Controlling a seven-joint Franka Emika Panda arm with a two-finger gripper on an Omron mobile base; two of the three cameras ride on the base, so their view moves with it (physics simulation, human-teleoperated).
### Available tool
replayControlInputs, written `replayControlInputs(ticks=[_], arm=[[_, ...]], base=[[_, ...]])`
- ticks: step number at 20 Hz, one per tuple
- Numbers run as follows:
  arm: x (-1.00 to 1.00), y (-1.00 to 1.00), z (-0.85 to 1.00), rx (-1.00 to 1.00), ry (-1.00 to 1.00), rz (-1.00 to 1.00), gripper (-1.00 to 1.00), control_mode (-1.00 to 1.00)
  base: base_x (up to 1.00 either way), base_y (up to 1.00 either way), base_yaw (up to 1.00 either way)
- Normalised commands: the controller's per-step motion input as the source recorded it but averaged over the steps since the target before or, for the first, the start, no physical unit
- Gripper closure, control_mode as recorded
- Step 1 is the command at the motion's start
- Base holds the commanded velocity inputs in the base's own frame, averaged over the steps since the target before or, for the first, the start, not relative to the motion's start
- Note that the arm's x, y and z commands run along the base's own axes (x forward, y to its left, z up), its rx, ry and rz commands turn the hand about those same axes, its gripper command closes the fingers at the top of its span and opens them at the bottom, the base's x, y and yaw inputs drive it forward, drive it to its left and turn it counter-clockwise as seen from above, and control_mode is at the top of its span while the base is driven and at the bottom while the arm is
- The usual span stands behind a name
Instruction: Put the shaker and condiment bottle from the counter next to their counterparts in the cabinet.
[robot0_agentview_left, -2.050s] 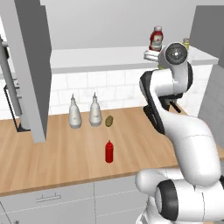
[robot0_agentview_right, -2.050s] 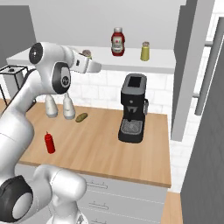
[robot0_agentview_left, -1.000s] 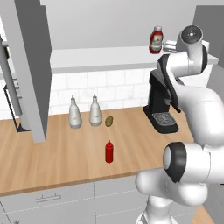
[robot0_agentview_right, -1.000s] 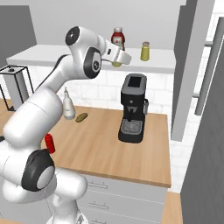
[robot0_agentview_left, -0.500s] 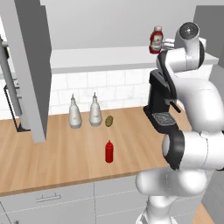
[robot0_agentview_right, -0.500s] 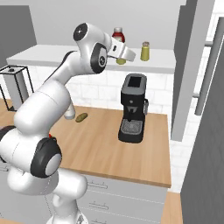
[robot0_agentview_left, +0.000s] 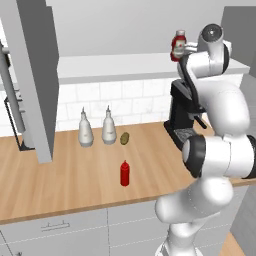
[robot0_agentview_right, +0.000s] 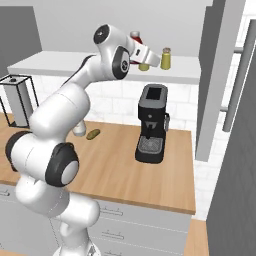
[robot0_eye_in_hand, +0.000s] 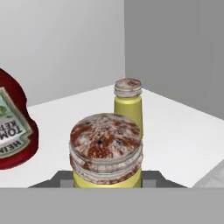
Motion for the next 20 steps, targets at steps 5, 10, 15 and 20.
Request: replayControlInputs(ticks=[5, 10, 15, 20], arm=[[0.38, 0.0, 0.0, 0.0, 0.09, -0.03, 1.0, -1.0], [0.51, 0.0, 0.0, 0.0, 0.05, -0.02, 1.0, -1.0], [0.42, -0.03, 0.0, 0.0, 0.02, -0.01, 1.0, -1.0], [0.29, -0.09, 0.0, 0.0, 0.0, 0.0, -1.0, -1.0]], base=[[0.0, 0.0, 0.0], [0.0, 0.0, 0.0], [0.0, 0.0, 0.0], [0.0, 0.0, 0.0]])
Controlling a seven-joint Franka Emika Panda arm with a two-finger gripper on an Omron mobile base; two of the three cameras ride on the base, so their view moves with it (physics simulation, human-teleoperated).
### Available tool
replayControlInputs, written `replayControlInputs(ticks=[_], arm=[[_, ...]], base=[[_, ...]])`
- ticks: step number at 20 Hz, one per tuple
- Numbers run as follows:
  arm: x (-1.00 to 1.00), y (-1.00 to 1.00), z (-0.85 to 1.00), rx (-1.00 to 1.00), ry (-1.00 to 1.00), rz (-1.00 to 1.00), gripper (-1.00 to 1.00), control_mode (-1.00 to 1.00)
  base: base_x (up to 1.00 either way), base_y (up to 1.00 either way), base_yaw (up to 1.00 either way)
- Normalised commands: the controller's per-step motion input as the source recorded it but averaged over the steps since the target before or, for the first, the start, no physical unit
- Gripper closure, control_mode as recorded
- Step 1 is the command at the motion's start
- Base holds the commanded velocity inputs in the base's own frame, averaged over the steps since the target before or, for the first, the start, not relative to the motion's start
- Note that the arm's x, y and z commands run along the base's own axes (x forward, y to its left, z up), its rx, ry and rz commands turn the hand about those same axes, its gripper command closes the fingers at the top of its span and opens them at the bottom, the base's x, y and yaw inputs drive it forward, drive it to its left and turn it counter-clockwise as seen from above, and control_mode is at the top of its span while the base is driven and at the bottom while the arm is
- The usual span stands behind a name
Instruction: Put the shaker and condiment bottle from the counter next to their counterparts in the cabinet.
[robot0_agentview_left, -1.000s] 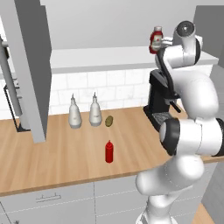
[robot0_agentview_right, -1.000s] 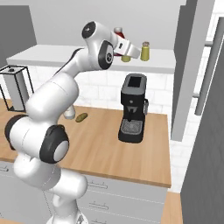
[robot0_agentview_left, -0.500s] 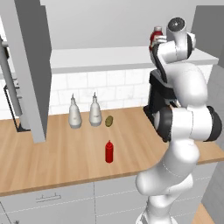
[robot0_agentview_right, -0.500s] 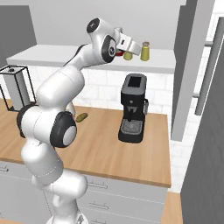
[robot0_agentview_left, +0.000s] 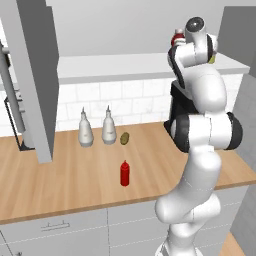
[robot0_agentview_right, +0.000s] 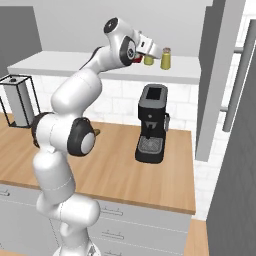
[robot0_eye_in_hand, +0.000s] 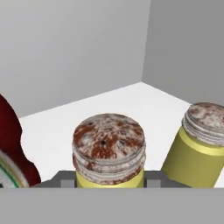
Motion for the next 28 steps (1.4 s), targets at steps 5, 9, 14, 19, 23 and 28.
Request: replayControlInputs(ticks=[5, 9, 14, 19, 23, 28], arm=[[0.05, -0.19, 0.0, 0.0, 0.01, 0.0, -1.0, -1.0], [0.0, -0.22, 0.0, 0.0, 0.04, 0.0, -1.0, -1.0], [-0.17, -0.1, -0.14, 0.0, 0.09, 0.03, -1.0, -1.0], [-0.26, 0.16, -0.08, -0.17, 0.05, 0.04, -1.0, -1.0], [-0.25, 0.31, -0.03, -0.2, 0.03, 0.01, -1.0, -1.0], [-0.61, 0.02, -0.27, -0.17, 0.08, 0.03, -1.0, -1.0]], base=[[0.0, 0.0, 0.0], [0.0, 0.0, 0.0], [0.0, 0.0, 0.0], [0.0, 0.0, 0.0], [0.0, 0.0, 0.0], [0.0, 0.0, 0.0]])
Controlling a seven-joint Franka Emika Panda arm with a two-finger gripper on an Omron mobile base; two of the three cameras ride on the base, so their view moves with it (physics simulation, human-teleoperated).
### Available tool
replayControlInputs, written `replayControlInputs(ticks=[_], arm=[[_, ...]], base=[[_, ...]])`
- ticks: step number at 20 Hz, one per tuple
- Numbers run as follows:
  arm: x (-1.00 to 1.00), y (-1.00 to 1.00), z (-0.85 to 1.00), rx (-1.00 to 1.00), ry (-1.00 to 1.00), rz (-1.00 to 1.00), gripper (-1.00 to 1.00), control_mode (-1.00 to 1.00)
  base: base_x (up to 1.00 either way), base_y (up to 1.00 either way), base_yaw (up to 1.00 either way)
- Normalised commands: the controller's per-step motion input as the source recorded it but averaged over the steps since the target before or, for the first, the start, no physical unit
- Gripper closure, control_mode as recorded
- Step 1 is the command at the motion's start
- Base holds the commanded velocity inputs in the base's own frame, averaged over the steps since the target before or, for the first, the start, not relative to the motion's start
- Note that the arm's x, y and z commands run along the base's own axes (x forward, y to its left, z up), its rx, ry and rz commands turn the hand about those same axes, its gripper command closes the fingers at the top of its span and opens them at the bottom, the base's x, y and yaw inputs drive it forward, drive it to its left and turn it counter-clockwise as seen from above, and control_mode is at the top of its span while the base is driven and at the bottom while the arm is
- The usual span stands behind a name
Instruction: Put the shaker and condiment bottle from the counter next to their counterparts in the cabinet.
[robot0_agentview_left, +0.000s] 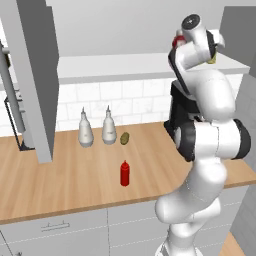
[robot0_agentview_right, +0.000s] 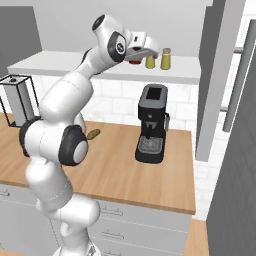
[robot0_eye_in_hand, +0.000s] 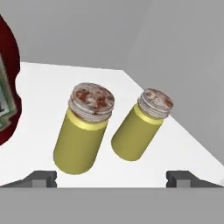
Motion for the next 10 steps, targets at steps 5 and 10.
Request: replayControlInputs(ticks=[5, 10], arm=[[-0.92, -0.01, -0.31, -0.15, 0.06, 0.08, -1.0, -1.0], [-1.0, 0.06, -0.36, -0.05, 0.0, 0.18, -1.0, -1.0]], base=[[0.0, 0.0, 0.0], [0.0, 0.0, 0.0]])
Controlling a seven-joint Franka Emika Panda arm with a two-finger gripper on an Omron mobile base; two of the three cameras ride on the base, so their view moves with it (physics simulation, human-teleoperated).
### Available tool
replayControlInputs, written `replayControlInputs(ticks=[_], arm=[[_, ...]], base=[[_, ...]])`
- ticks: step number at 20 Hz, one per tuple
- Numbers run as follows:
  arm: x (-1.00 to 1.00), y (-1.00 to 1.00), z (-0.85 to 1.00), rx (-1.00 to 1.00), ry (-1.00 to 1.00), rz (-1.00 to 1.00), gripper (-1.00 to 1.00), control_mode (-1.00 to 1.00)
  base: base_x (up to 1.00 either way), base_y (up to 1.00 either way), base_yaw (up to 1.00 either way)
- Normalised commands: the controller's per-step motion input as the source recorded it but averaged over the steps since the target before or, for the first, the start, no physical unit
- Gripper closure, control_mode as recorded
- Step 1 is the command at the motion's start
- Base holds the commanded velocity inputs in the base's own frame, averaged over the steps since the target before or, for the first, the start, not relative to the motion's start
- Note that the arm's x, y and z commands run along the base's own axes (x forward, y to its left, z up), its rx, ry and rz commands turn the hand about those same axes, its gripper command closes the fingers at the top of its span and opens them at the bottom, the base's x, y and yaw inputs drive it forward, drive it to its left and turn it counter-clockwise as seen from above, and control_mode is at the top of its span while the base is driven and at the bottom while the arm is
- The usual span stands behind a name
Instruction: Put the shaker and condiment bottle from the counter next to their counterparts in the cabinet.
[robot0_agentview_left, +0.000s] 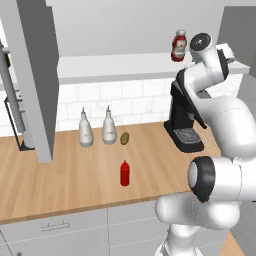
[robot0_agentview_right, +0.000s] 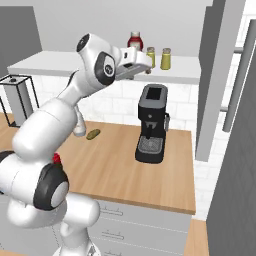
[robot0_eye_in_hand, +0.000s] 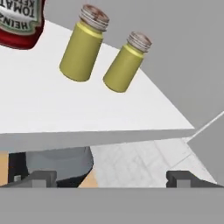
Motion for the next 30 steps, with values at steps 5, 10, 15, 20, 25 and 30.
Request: replayControlInputs(ticks=[5, 10, 15, 20, 25, 30], arm=[[-0.97, 0.38, -0.13, 0.0, 0.0, 0.24, -1.0, -1.0], [-0.61, 0.45, 0.0, 0.0, 0.0, 0.21, -1.0, -1.0], [-0.15, 0.51, -0.07, 0.12, 0.01, 0.22, -1.0, -1.0], [-0.03, 0.35, -0.11, 0.03, 0.04, 0.19, -1.0, -1.0], [-0.22, 0.36, -0.35, 0.18, 0.05, 0.29, -1.0, -1.0], [-0.9, 0.02, -0.78, 0.29, -0.02, 0.29, -1.0, -1.0]], base=[[0.0, 0.0, 0.0], [0.0, 0.0, 0.0], [0.0, 0.0, 0.0], [0.0, 0.0, 0.0], [0.0, 0.0, 0.0], [0.0, 0.0, 0.0]])
